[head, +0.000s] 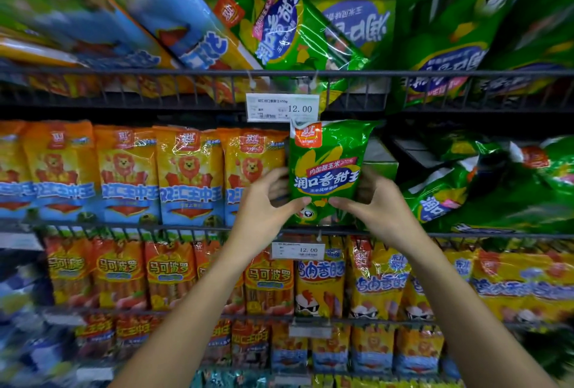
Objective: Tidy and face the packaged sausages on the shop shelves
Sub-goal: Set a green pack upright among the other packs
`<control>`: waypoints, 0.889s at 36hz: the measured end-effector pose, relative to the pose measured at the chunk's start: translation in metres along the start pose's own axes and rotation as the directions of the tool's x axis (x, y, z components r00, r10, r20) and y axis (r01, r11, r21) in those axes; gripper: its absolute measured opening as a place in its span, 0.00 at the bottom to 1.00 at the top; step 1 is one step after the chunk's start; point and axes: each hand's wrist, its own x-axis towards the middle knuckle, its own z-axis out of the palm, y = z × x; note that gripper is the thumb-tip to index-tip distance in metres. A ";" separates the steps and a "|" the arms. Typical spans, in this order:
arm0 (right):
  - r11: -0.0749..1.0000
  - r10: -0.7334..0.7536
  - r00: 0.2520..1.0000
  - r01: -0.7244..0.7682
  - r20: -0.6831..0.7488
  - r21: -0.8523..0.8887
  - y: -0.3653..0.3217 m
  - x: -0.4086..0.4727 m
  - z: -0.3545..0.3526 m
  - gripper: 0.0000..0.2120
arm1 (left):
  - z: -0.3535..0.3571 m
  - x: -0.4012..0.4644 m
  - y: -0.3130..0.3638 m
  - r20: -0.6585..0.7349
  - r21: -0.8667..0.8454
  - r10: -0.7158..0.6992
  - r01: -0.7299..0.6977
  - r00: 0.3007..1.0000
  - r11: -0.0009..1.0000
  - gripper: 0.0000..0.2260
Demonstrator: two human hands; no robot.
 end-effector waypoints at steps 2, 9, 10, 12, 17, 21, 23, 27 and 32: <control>0.994 -0.007 0.999 0.012 0.045 -0.104 0.002 -0.002 0.000 0.21 | 0.002 -0.002 -0.004 0.045 0.037 -0.017 0.015 0.999 0.999 0.20; 0.987 0.034 0.989 -0.010 0.144 -0.160 -0.002 0.004 -0.003 0.19 | 0.006 -0.004 0.000 0.004 0.111 -0.010 0.010 1.000 0.994 0.28; 0.983 0.051 0.987 -0.023 0.153 -0.181 -0.002 0.004 -0.002 0.19 | 0.007 -0.005 0.000 -0.048 0.121 0.015 -0.009 0.999 0.993 0.30; 0.968 0.102 0.981 -0.060 0.167 -0.242 -0.002 0.006 0.002 0.21 | 0.008 -0.008 -0.002 -0.159 0.135 0.114 -0.093 0.981 0.987 0.31; 0.891 0.199 0.962 -0.099 0.185 -0.443 -0.002 0.015 0.012 0.17 | 0.006 -0.007 -0.025 -0.138 0.487 0.500 -0.381 0.855 0.786 0.26; 0.811 0.142 0.986 -0.065 0.088 -0.581 0.001 0.011 0.012 0.23 | 0.008 -0.010 -0.044 0.038 0.584 0.523 -0.444 0.852 0.680 0.30; 0.737 0.126 0.991 -0.058 0.053 -0.673 -0.001 0.007 0.011 0.26 | 0.008 -0.012 -0.047 0.077 0.609 0.505 -0.441 0.860 0.659 0.31; 0.780 0.149 0.986 -0.068 0.079 -0.622 -0.003 0.013 0.006 0.26 | 0.011 -0.013 -0.047 0.124 0.650 0.463 -0.425 0.877 0.630 0.31; 0.883 0.143 0.987 -0.093 0.074 -0.459 -0.001 0.018 0.005 0.22 | 0.011 -0.006 -0.035 0.138 0.645 0.482 -0.447 0.866 0.619 0.30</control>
